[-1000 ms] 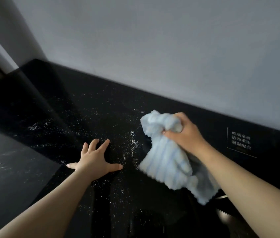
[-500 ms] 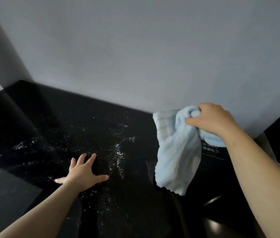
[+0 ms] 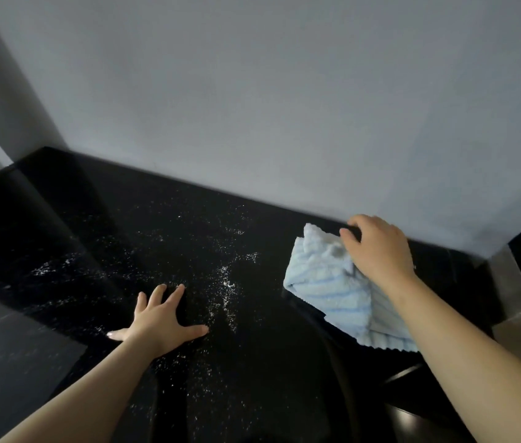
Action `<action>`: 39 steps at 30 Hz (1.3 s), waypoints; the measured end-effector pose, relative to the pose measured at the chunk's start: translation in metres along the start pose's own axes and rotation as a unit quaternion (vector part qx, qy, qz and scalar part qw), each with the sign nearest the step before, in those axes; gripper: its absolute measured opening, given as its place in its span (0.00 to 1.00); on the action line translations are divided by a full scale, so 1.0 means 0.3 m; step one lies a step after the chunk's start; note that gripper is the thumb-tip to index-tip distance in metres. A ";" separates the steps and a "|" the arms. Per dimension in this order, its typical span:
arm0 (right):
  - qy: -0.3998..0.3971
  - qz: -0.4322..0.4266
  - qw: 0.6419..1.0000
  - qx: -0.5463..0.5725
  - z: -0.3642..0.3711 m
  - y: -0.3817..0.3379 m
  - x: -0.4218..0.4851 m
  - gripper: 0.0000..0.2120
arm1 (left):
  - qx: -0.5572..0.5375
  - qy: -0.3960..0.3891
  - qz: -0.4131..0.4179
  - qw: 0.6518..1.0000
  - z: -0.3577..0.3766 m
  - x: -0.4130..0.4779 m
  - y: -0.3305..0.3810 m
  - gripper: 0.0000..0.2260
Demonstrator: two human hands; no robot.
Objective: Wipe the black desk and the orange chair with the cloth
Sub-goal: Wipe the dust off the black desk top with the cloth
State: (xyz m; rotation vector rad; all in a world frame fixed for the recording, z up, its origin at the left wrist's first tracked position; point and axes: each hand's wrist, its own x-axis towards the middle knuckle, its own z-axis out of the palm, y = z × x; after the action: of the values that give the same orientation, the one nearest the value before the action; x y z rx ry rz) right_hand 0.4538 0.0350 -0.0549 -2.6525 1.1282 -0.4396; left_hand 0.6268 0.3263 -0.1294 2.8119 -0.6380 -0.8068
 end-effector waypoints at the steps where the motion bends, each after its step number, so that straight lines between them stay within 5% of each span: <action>1: -0.032 -0.021 0.999 -0.027 0.028 0.021 -0.001 0.17 | -0.001 0.001 0.001 1.000 0.001 0.003 -0.001 0.47; 4: -0.253 0.019 0.967 -0.022 0.104 0.048 -0.042 0.30 | 0.005 0.003 -0.005 1.000 0.002 0.009 -0.003 0.47; 7: -0.287 0.035 0.956 -0.046 0.160 0.042 -0.096 0.41 | 0.003 0.006 -0.002 1.000 0.009 0.016 -0.007 0.48; 11: -0.178 0.041 0.982 0.048 0.121 0.015 -0.089 0.25 | -0.002 0.005 0.006 1.000 0.011 0.024 -0.016 0.48; 13: 0.019 0.006 0.998 -0.056 0.091 0.033 -0.068 0.24 | -0.001 0.006 0.005 1.000 0.014 0.025 -0.014 0.48; 15: 0.209 -0.045 0.964 -0.157 0.060 0.046 -0.063 0.23 | 0.003 0.005 0.005 1.000 0.013 0.025 -0.014 0.48; 17: 0.247 -0.111 0.936 -0.225 0.049 0.039 -0.081 0.20 | 0.006 0.004 0.009 1.000 0.015 0.028 -0.017 0.48; 21: -0.054 -0.134 0.974 -0.172 0.125 0.051 -0.165 0.25 | 0.003 0.012 0.011 1.000 0.021 0.034 -0.025 0.49; 25: -0.063 0.031 0.996 0.061 0.112 0.030 -0.135 0.36 | 0.002 0.007 0.013 1.000 0.014 0.025 -0.018 0.48; 30: -0.085 0.068 0.989 -0.100 0.164 0.020 -0.126 0.25 | -0.003 0.006 0.019 1.000 0.013 0.016 -0.015 0.48; 33: -0.092 0.079 0.990 -0.068 0.190 0.027 -0.143 0.27 | 0.001 0.004 0.015 1.000 0.012 0.011 -0.012 0.47; 37: -0.108 -0.092 0.980 -0.139 0.244 0.047 -0.234 0.33 | -0.001 0.003 0.017 1.000 0.010 0.014 -0.010 0.48; 39: -0.076 -0.123 0.986 -0.085 0.200 0.079 -0.194 0.33 | -0.001 -0.001 0.016 1.000 0.009 0.013 -0.009 0.48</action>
State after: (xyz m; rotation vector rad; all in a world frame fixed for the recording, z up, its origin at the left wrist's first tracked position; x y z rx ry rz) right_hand 0.4212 0.0666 -0.1291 -2.9297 0.8310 -0.1827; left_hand 0.6293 0.3271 -0.1342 2.7932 -0.6795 -0.8039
